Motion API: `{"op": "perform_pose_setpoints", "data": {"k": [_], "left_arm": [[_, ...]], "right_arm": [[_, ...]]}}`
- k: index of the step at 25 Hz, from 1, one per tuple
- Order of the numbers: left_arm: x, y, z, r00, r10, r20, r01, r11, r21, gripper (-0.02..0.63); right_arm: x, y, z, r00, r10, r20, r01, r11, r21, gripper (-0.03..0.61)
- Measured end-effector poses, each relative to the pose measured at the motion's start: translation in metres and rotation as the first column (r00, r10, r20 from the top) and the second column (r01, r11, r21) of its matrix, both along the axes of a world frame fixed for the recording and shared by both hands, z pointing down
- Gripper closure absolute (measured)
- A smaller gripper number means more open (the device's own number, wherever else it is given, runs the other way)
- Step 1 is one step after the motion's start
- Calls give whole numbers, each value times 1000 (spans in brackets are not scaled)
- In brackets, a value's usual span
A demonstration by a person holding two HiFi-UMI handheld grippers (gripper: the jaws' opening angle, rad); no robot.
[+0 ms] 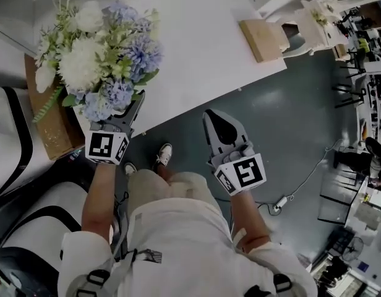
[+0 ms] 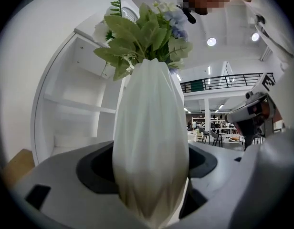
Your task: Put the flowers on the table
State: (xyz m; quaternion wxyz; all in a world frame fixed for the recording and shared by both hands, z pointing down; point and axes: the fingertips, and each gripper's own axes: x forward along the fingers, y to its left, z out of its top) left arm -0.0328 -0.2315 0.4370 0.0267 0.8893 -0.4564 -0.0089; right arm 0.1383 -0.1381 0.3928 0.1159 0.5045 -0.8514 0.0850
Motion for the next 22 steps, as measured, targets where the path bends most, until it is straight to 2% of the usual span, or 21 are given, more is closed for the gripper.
{"op": "perform_pose_setpoints", "data": {"k": [2,4,7,9,17,22], "left_arm": [[0,1,3,1000,-1,10,1,1000,-19,224],[9,-14,31,1000,-5,10,5,999,-42,224],[47,-57,93,1000,-6,1,6,998,-65,224],[65,-75,112,1000,-1,3,2,998,-65,224],[64,-73,114,1000,-8,12,9,997,-79,224],[62,-73,113,1000,-13,15,13,998,-61,224]], "right_arm": [[-6,5,-4,1000,-2,1,2,1000,-19,569],[-3,-5,16,1000,-7,-3,7,999,-36,569],[28,-42,68,1000,-8,-10,7,998,-56,569],[42,-57,85,1000,1,-8,-1,998,-65,569],[27,-40,83,1000,4,4,-4,996,-90,569],[20,-30,89,1000,4,-6,-4,995,-103,569]]}}
